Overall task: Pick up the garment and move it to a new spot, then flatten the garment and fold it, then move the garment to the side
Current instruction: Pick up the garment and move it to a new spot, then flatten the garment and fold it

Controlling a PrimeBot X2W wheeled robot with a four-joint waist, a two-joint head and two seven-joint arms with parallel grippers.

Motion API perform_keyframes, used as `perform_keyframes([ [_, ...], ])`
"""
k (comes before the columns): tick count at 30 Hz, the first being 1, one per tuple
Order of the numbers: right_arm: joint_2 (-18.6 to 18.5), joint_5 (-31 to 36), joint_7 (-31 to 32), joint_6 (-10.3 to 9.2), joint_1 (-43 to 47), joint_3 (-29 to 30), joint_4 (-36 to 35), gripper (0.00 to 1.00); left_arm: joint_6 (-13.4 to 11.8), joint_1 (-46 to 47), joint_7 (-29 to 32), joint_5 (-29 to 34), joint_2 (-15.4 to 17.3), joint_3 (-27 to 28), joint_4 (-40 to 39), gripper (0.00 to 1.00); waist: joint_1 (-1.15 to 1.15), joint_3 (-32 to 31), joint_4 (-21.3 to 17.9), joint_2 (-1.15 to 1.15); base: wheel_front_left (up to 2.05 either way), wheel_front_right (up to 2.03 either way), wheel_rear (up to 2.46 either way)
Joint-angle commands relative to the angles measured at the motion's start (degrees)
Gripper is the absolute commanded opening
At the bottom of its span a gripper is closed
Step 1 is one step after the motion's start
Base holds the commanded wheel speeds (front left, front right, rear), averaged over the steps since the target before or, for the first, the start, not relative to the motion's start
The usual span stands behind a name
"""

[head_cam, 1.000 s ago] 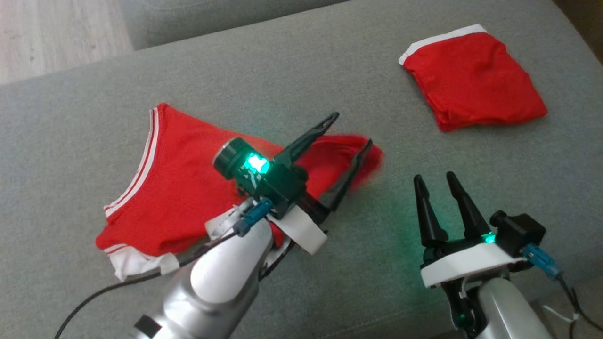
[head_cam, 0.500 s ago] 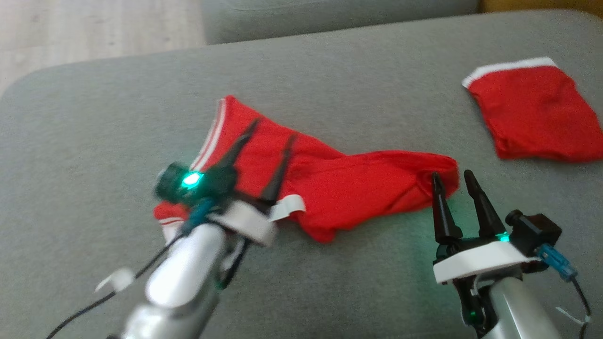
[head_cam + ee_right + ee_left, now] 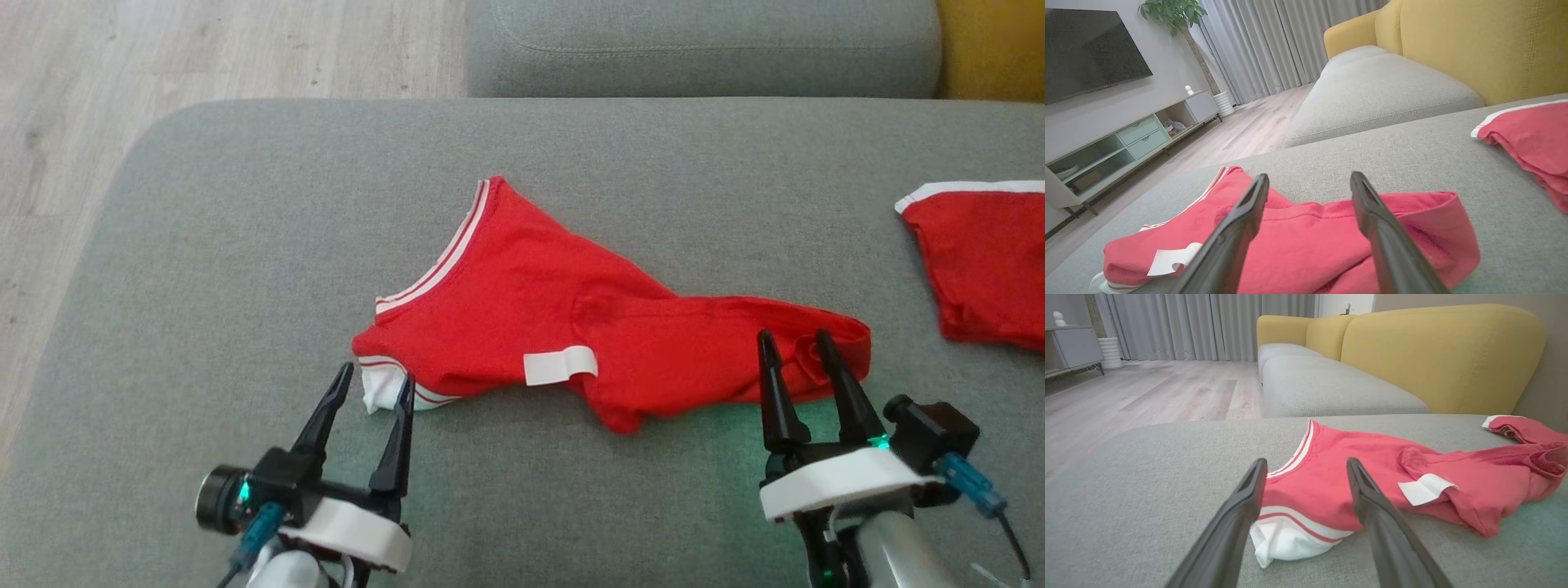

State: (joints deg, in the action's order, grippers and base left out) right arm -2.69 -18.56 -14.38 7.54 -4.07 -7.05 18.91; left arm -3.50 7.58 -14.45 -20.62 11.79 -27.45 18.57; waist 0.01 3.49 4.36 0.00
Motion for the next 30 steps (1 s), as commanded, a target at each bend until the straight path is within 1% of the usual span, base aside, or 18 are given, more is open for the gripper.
perform_keyframes([
  [1, -0.19, 0.52, -0.62, -0.05, -1.44, -1.3, -1.89, 1.0, 0.17, 2.76, -0.54, 0.43, 0.59, 2.74, -2.23, 1.0, -0.01, -0.01, 0.02, 0.0, 0.0, 0.0, 0.0],
  [3, -0.19, 0.53, -0.62, -0.05, -1.56, -1.53, -1.8, 1.0, 0.58, 2.8, -0.37, 0.66, 0.63, 2.37, -1.22, 1.0, -0.01, 0.01, -0.1, 0.0, 0.0, 0.0, 0.0],
  [5, -0.19, 0.52, -0.62, -0.05, -1.7, -1.74, -1.82, 1.0, 0.66, 3.25, 1.64, 1.02, 1.04, 1.66, 1.66, 1.0, -0.01, 0.28, -0.4, 0.0, 0.0, 0.0, 0.0],
  [9, -0.19, 0.8, -0.62, -0.05, -1.82, -1.94, -1.92, 1.0, -1.41, 5.01, 3.3, 0.61, 0.92, 2.9, 7.51, 1.0, -0.01, 1.22, -1.17, 0.0, 0.0, 0.0, 0.0],
  [11, -0.19, 1.27, -0.62, -0.05, -1.62, -1.92, -1.82, 1.0, -1.61, 6.05, 3.7, 0.36, 0.79, 3.14, 10.65, 1.0, -0.01, 1.73, -1.38, 0.0, 0.0, 0.0, 0.0],
  [13, -0.19, 1.67, -0.62, -0.05, -1.64, -1.94, -1.8, 1.0, -1.19, 7.24, 3.82, 0.06, 0.78, 3.22, 13.39, 1.0, -0.01, 2.37, -1.71, 0.0, 0.0, 0.0, 0.0],
  [16, -0.19, 1.83, -0.62, -0.05, -2.0, -1.53, -2.1, 1.0, 0.17, 9.16, 3.35, -0.57, 0.56, 3.24, 16.44, 1.0, -0.01, 3.42, -2.14, 0.0, 0.0, 0.0, 0.0],
  [21, -0.19, 2.03, -0.62, -0.05, -2.64, -2.1, -2.67, 1.0, 1.4, 11.77, 2.99, -0.86, -0.05, 2.77, 20.76, 1.0, -0.01, 5.33, -2.91, 0.0, 0.0, 0.0, 0.0],
  [26, -0.19, 2.02, -0.62, -0.05, -3.16, -2.45, -2.77, 1.0, 4.0, 13.29, 4.26, -1.03, -1.08, 0.95, 24.52, 1.0, -0.01, 6.56, -3.59, 0.0, 0.0, 0.0, 0.0],
  [27, -0.19, 2.06, -0.62, -0.05, -3.24, -2.4, -2.73, 1.0, 4.59, 13.52, 4.44, -1.19, -1.29, 0.68, 25.13, 0.82, -0.01, 6.66, -3.68, 0.0, 0.0, 0.0, 0.0],
  [28, -0.19, 2.11, -0.62, -0.05, -3.34, -2.38, -2.67, 1.0, 5.1, 13.74, 4.45, -1.38, -1.47, 0.53, 25.63, 0.01, -0.01, 6.72, -3.8, 0.0, 0.0, 0.0, 0.0],
  [30, -0.19, 2.28, -0.62, -0.05, -3.49, -2.26, -2.41, 1.0, 5.85, 14.15, 4.14, -1.68, -1.8, 0.3, 26.28, 0.0, -0.01, 6.53, -3.97, 0.0, 0.0, 0.0, 0.0],
])
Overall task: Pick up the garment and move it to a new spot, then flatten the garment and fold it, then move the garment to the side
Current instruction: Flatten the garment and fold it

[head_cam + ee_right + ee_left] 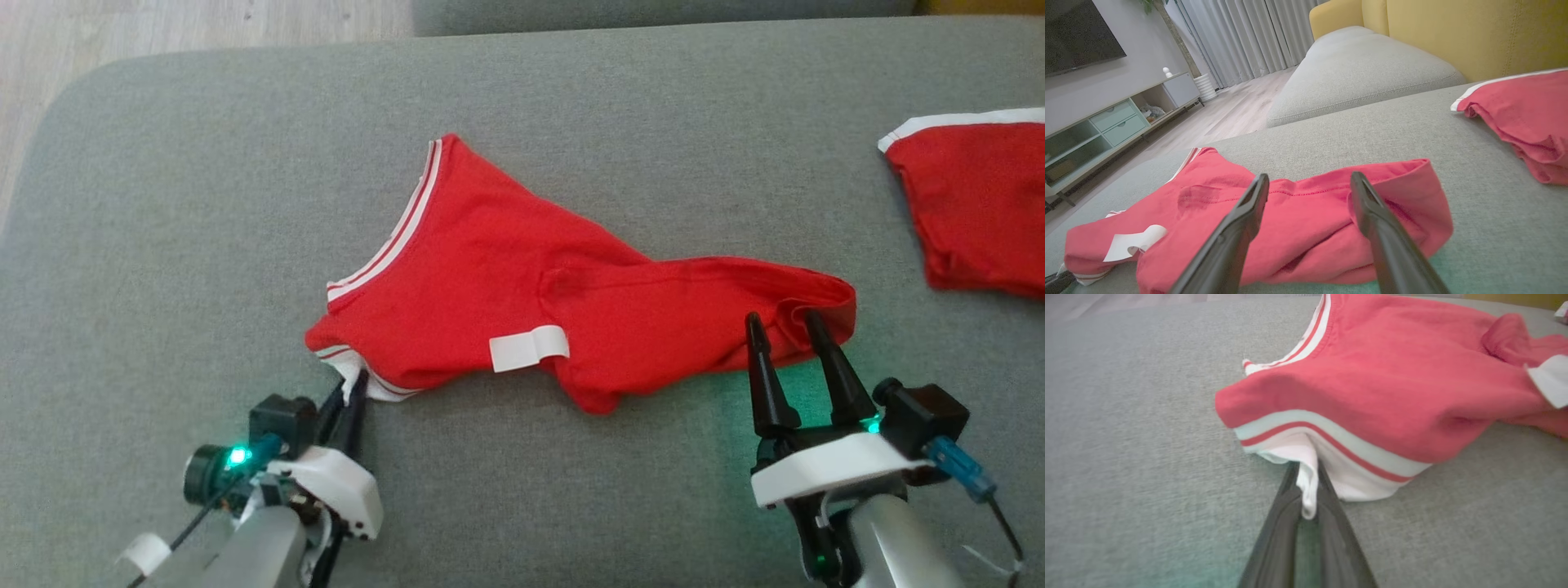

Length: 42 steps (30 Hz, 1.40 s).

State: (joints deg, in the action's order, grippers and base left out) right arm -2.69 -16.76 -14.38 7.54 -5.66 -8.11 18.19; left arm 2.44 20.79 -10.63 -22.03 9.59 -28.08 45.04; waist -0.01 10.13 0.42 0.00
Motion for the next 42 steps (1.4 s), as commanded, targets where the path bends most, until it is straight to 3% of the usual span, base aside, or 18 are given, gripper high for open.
perform_keyframes([
  [1, -0.19, 0.68, -0.62, -0.05, -1.97, -1.12, -1.29, 1.0, 0.42, 1.12, -0.26, -0.69, 0.14, 0.94, 0.14, 0.0, 0.01, -0.7, -0.16, 0.0, 0.0, 0.0, 0.0],
  [9, -0.19, 0.46, -0.62, -0.05, -1.23, -1.04, -0.36, 1.0, 3.4, -0.2, -1.66, -4.06, -0.77, 0.94, -4.31, 0.0, 0.01, -4.79, -0.96, 0.0, 0.0, 0.0, 0.0],
  [13, -0.19, -0.03, -0.62, -0.05, -0.29, -1.38, 0.24, 1.0, 4.96, -1.66, 3.41, -13.03, -1.66, -2.42, -16.75, 0.0, 0.01, -7.2, -1.55, 0.0, 0.0, 0.0, 0.0],
  [19, -0.19, -0.36, -0.62, -0.05, 0.42, -2.33, 0.59, 1.0, 4.97, 0.84, 10.54, -24.08, 2.24, -1.89, -37.99, 0.0, 0.01, -9.28, -3.51, 0.0, 0.0, 0.0, 0.0],
  [24, -0.19, -0.75, -0.62, -0.05, -0.38, -3.9, 0.19, 1.0, 1.54, 6.26, 14.9, -27.58, 2.31, 2.06, -44.47, 0.0, 0.01, -8.66, -6.83, 0.0, 0.0, 0.0, 0.0],
  [33, -0.19, -2.86, -0.62, -0.05, -3.49, -6.43, -1.95, 1.0, -3.27, 19.33, 19.57, -26.17, 5.28, 6.85, -38.45, 0.0, 0.01, -1.99, -13.26, 0.0, 0.0, 0.0, 0.0],
  [42, -0.19, -5.36, -0.62, -0.05, -6.4, -8.6, -3.86, 1.0, -6.41, 33.65, 19.32, -23.51, 9.74, 11.73, -19.06, 0.0, 0.01, 4.67, -18.99, 0.0, 0.0, 0.0, 0.0],
])
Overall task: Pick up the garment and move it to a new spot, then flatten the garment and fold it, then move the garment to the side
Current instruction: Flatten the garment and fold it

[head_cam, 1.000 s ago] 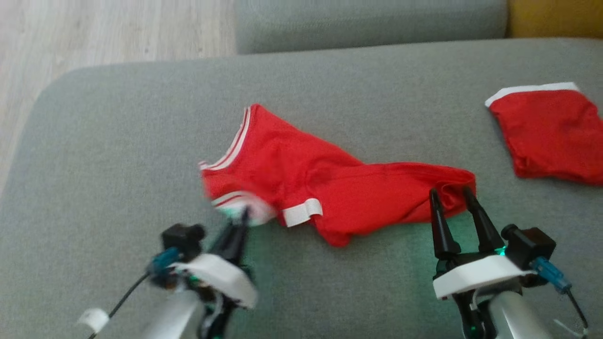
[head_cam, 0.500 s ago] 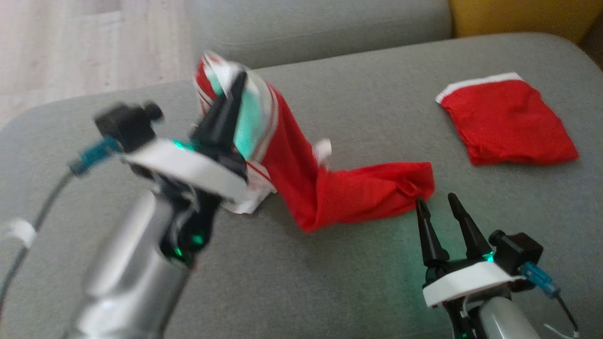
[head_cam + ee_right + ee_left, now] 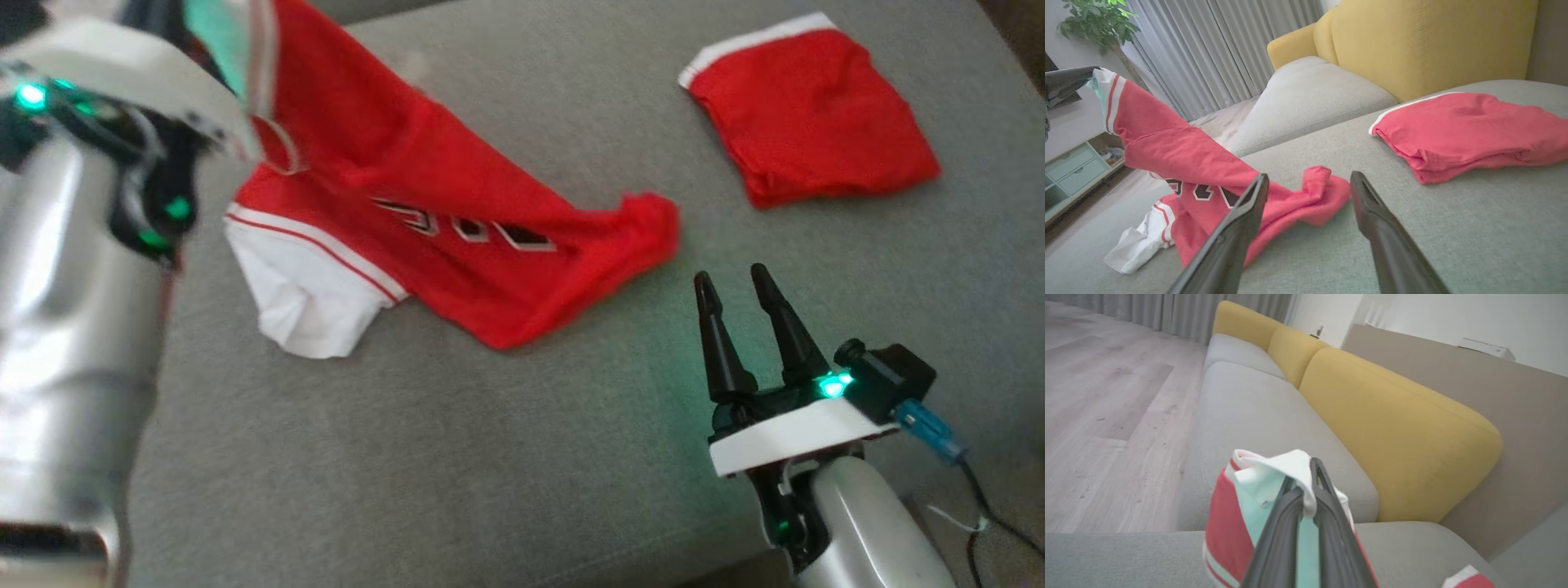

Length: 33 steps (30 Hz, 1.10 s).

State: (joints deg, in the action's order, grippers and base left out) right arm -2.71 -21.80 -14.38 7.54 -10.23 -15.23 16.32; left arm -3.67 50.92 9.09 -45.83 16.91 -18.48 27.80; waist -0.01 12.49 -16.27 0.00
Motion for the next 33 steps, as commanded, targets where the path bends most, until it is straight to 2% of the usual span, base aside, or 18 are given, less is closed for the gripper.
perform_keyframes([
  [1, -0.17, -0.5, -0.62, -0.05, -2.04, -1.75, -2.14, 1.0, -0.59, 5.2, -0.86, 0.66, 2.7, 2.47, 0.61, 0.0, 0.01, 2.87, -2.82, 0.0, 0.0, 0.0, 0.0],
  [2, -0.17, -0.69, -0.62, -0.05, -2.23, -2.02, -2.31, 1.0, -0.91, 6.87, -1.47, 1.38, 3.11, 2.56, 3.0, 0.0, 0.01, 3.41, -3.3, 0.0, 0.0, 0.0, 0.0],
  [3, -0.17, -0.9, -0.62, -0.05, -2.41, -2.28, -2.51, 1.0, -1.13, 8.45, -2.04, 2.19, 3.54, 2.45, 5.38, 0.12, 0.01, 3.92, -3.75, 0.0, 0.0, 0.0, 0.0],
  [4, -0.17, -1.09, -0.62, -0.05, -2.58, -2.5, -2.7, 1.0, -1.74, 9.89, -2.79, 2.96, 3.86, 2.48, 7.78, 0.51, 0.01, 4.34, -4.09, 0.0, 0.0, 0.0, 0.0],
  [5, -0.17, -1.26, -0.62, -0.05, -2.72, -2.66, -2.88, 1.0, -2.37, 11.22, -3.56, 4.06, 4.26, 2.18, 10.15, 1.0, 0.01, 4.72, -4.36, 0.0, 0.0, 0.0, 0.0],
  [8, -0.17, -1.6, -0.62, -0.05, -2.94, -2.7, -3.23, 1.0, -1.92, 14.24, -5.66, 7.3, 5.02, -0.04, 15.72, 1.0, 0.01, 5.39, -4.62, 0.0, 0.0, 0.0, 0.0],
  [12, -0.17, -1.67, -0.62, -0.05, -2.88, -2.19, -3.38, 1.0, 0.06, 15.65, -7.94, 8.54, 4.46, -1.55, 19.27, 1.0, 0.01, 5.52, -3.99, 0.0, 0.0, 0.0, 0.0],
  [18, -0.17, -0.48, -0.62, -0.05, -2.61, -0.66, -2.63, 1.0, 5.23, 13.53, -13.91, 10.33, 2.27, -5.0, 22.46, 1.0, 0.01, 3.27, -0.34, 0.0, 0.0, 0.0, 0.0],
  [22, -0.17, 0.89, -0.62, -0.05, -2.19, 1.09, -2.0, 1.0, 7.49, 9.23, -17.77, 10.75, 0.84, -6.77, 23.0, 1.0, 0.01, 0.55, 3.2, 0.0, 0.0, 0.0, 0.0],
  [29, -0.17, 2.84, -0.62, -0.05, -1.05, 3.99, -1.08, 1.0, 8.78, -3.49, -22.71, 10.19, -1.1, -8.3, 19.32, 1.0, 0.01, -3.93, 8.47, 0.0, 0.0, 0.0, 0.0],
  [33, -0.17, 3.29, -0.62, -0.05, 0.19, 5.53, -1.09, 1.0, 6.45, -13.73, -23.81, 11.77, -1.04, -8.94, 13.9, 1.0, 0.01, -5.35, 10.88, 0.0, 0.0, 0.0, 0.0],
])
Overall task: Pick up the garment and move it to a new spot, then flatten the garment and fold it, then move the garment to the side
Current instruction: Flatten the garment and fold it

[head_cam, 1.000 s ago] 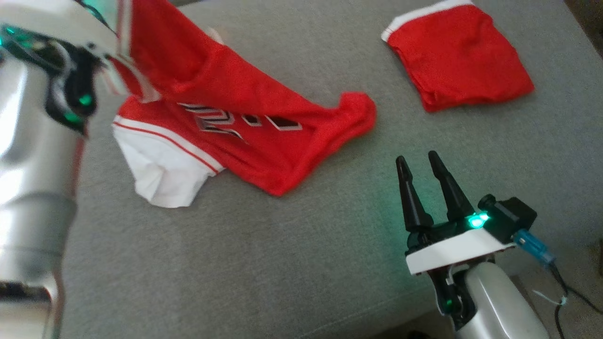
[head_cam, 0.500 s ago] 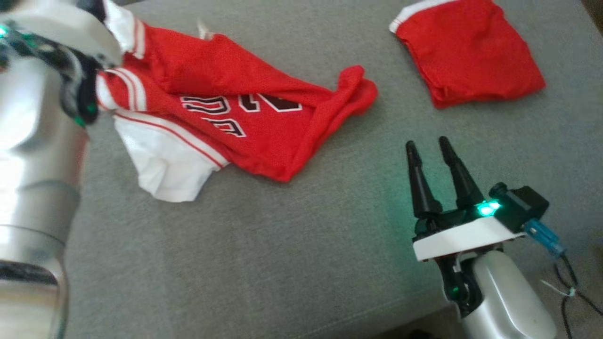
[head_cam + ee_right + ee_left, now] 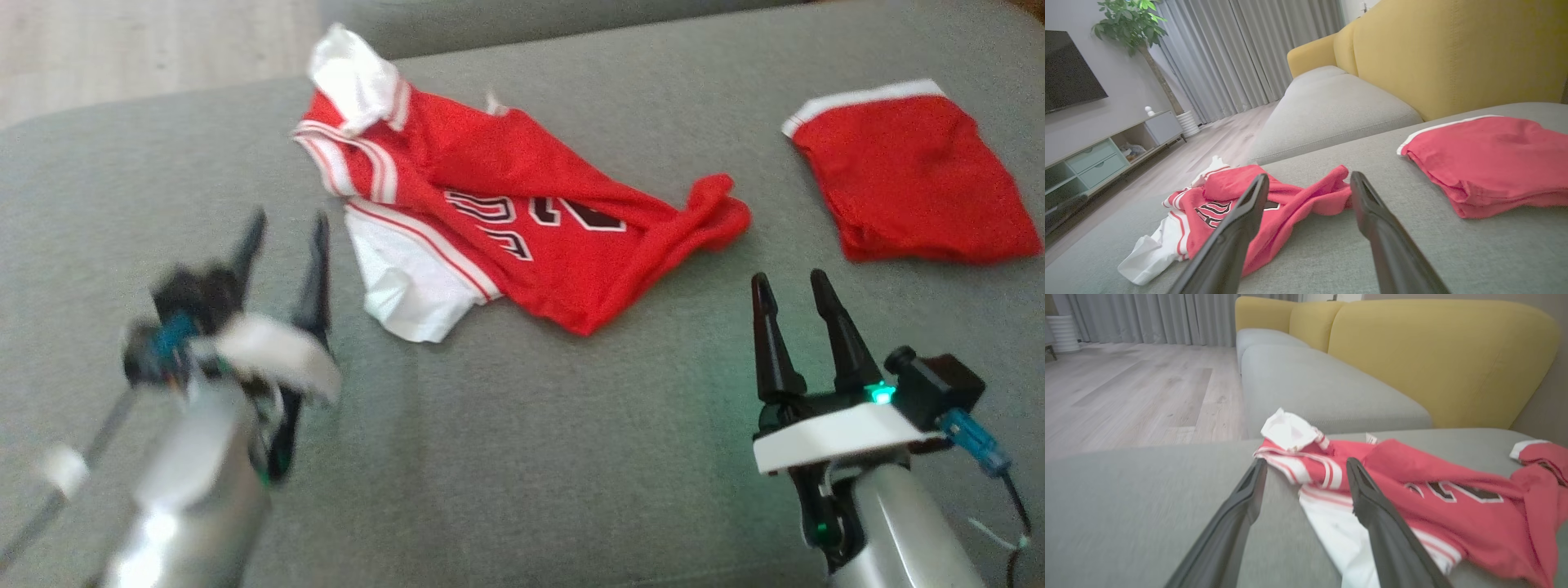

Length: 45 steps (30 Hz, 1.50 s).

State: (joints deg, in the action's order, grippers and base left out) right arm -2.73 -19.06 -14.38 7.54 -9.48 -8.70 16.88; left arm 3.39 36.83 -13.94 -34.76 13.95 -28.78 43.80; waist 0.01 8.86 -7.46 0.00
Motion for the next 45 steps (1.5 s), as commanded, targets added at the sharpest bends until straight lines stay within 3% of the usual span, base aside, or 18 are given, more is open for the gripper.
perform_keyframes([
  [1, -0.15, 0.67, -0.62, -0.05, -0.2, -0.67, -1.67, 1.0, -1.49, -2.23, -0.89, 1.17, 1.85, 1.3, -3.8, 1.0, -0.01, -1.95, 2.63, 0.0, 0.0, 0.0, 0.0],
  [7, -0.15, 0.96, -0.62, -0.05, 1.28, 0.36, -1.94, 1.0, -7.12, -14.63, -1.04, 5.96, 2.07, 1.81, -15.33, 1.0, -0.01, -2.56, 5.22, 0.0, 0.0, 0.0, 0.0],
  [12, -0.15, 1.1, -0.62, -0.05, 1.11, 0.18, -1.79, 1.0, -8.99, -20.07, -1.05, 7.23, 1.45, 2.51, -20.21, 1.0, -0.01, -2.44, 5.62, 0.0, 0.0, 0.0, 0.0],
  [18, -0.15, 0.91, -0.62, -0.05, 0.74, -0.63, -1.89, 1.0, -8.72, -19.29, 0.1, 8.66, 1.66, 0.95, -20.86, 1.0, -0.01, -1.3, 4.12, 0.0, 0.0, 0.0, 0.0],
  [28, -0.15, 0.62, -0.62, -0.05, -0.26, -1.2, -2.46, 1.0, -6.26, -13.01, 7.22, 8.32, 0.08, -1.94, -13.61, 1.0, -0.01, 2.85, -0.4, 0.0, 0.0, 0.0, 0.0],
  [34, -0.15, 0.17, -0.62, -0.05, -0.75, -1.79, -2.9, 1.0, -6.57, -8.22, 6.14, 7.7, -0.2, -0.45, -6.81, 1.0, -0.01, 5.05, -2.64, 0.0, 0.0, 0.0, 0.0],
  [39, -0.15, 0.2, -0.62, -0.05, -0.88, -1.81, -3.23, 1.0, -4.95, -4.94, 4.93, 6.9, -0.83, -0.1, -1.78, 1.0, -0.01, 6.14, -3.55, 0.0, 0.0, 0.0, 0.0],
  [40, -0.15, 0.21, -0.62, -0.05, -0.9, -1.8, -3.29, 1.0, -4.29, -4.47, 4.77, 6.52, -0.98, -0.02, -0.77, 0.66, -0.01, 6.24, -3.66, 0.0, 0.0, 0.0, 0.0],
  [41, -0.15, 0.2, -0.62, -0.05, -0.94, -1.83, -3.32, 1.0, -3.89, -4.0, 4.32, 6.44, -0.97, 0.0, 0.19, 0.0, -0.01, 6.29, -3.78, 0.0, 0.0, 0.0, 0.0],
  [45, -0.15, 0.31, -0.62, -0.05, -0.94, -1.48, -3.05, 1.0, -3.36, -2.76, 1.48, 5.8, -1.2, 1.03, 2.64, 0.0, -0.01, 5.75, -3.54, 0.0, 0.0, 0.0, 0.0],
])
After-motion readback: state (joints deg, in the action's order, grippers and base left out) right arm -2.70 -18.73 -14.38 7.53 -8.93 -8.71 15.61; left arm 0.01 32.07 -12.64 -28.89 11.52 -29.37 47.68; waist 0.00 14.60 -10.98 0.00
